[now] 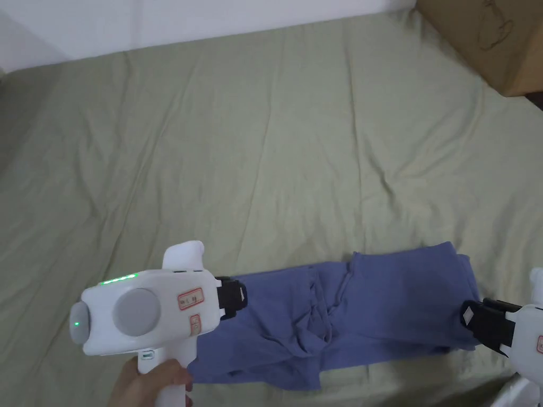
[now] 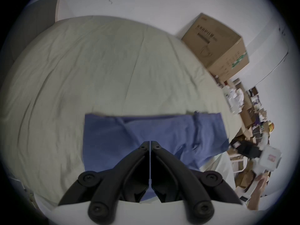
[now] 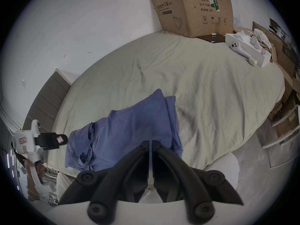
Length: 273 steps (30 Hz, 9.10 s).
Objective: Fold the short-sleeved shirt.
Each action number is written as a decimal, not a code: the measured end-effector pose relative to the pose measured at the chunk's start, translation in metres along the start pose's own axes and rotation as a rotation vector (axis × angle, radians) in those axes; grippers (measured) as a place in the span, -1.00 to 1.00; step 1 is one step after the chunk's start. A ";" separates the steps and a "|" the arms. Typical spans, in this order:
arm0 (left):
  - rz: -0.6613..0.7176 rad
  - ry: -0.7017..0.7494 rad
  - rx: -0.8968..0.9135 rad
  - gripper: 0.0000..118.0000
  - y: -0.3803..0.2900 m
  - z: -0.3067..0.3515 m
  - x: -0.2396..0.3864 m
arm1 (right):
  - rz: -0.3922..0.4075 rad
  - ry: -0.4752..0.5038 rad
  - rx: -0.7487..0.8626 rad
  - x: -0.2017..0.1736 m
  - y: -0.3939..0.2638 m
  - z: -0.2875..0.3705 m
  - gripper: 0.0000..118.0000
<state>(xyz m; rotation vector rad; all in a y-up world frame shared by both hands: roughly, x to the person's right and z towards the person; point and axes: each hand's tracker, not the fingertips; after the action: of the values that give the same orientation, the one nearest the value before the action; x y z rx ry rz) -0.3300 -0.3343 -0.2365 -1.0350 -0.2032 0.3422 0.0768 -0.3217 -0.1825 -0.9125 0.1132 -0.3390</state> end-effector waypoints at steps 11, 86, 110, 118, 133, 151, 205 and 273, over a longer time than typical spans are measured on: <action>-0.099 -0.179 -0.224 -0.99 -0.035 -0.061 0.071 | 0.017 0.020 -0.022 -0.006 -0.003 -0.001 -0.93; -0.085 -0.224 -0.119 -0.36 0.013 0.000 0.064 | 0.062 0.025 -0.087 -0.025 0.004 -0.017 -0.93; 0.116 -0.179 -0.124 -0.99 -0.009 -0.018 -0.002 | 0.012 0.021 -0.117 -0.006 -0.003 -0.026 -0.93; -0.040 -0.268 -0.253 -1.00 -0.014 -0.077 0.077 | 0.011 0.010 -0.102 -0.002 -0.001 -0.015 -0.93; 0.028 -0.325 -0.097 -1.00 0.012 -0.012 0.047 | 0.118 0.068 -0.118 -0.042 0.008 -0.023 -0.93; 0.455 -0.315 0.011 0.67 -0.058 0.048 -0.138 | 0.458 0.122 -0.361 -0.165 -0.005 -0.136 -0.93; 0.129 0.765 0.028 -0.13 0.106 0.182 -0.365 | 0.422 0.137 -0.321 -0.224 0.023 -0.129 -0.93; -0.184 0.493 0.991 0.88 -0.004 0.221 0.079 | 0.483 0.024 0.747 -0.207 0.067 0.087 0.80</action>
<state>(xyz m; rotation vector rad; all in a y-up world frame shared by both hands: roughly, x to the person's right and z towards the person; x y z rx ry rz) -0.3274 -0.1289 -0.1225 -0.0926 0.3022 -0.0122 -0.0816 -0.1488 -0.1916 -0.1252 0.2062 0.0688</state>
